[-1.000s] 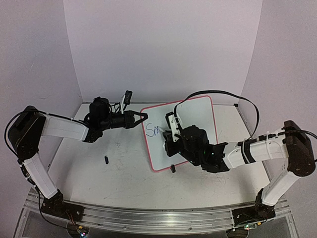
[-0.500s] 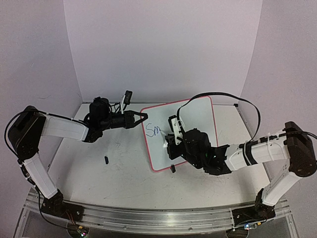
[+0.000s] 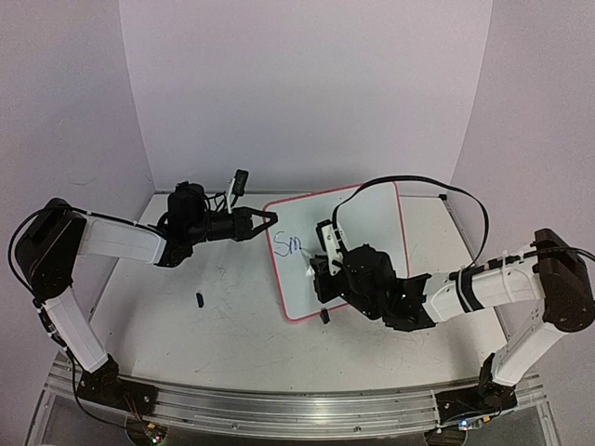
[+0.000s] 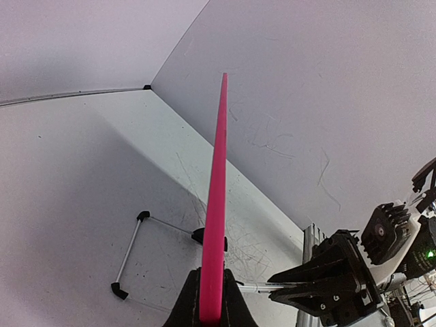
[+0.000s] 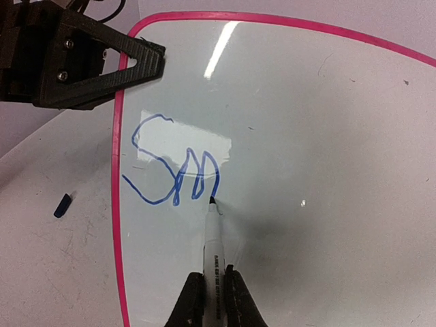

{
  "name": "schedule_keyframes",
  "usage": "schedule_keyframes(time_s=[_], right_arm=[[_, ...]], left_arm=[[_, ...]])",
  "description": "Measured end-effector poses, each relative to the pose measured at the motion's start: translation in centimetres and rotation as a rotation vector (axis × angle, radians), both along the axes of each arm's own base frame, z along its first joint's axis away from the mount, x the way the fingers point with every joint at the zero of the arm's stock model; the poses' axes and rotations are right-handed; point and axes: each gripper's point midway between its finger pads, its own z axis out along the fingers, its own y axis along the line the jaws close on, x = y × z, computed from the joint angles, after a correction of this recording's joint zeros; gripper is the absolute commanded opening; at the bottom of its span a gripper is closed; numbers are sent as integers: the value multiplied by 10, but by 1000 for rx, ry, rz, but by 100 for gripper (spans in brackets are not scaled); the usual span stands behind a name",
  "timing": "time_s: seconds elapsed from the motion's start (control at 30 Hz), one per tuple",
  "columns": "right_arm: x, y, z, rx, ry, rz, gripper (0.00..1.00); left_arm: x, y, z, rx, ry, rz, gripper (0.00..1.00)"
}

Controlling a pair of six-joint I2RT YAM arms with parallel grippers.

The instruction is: Write a sentence on the whiteboard

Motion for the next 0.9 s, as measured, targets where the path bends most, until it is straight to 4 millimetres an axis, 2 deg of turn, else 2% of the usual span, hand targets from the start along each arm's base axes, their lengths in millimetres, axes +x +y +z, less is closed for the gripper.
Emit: schedule_keyframes(time_s=[0.2,0.4,0.5,0.9], right_arm=[[-2,-5,4,-22,-3,3,0],[1,-15,37,9,-46,4,0],[8,-15,45,13,-60,7,0],[11,-5,41,-25,-91,75,0]], left_arm=[[-1,0,1,-2,-2,-4,0],[-1,-1,1,-2,-3,-5,0],[-1,-1,1,-2,-3,-5,0],[-1,-1,1,-3,-5,-6,0]])
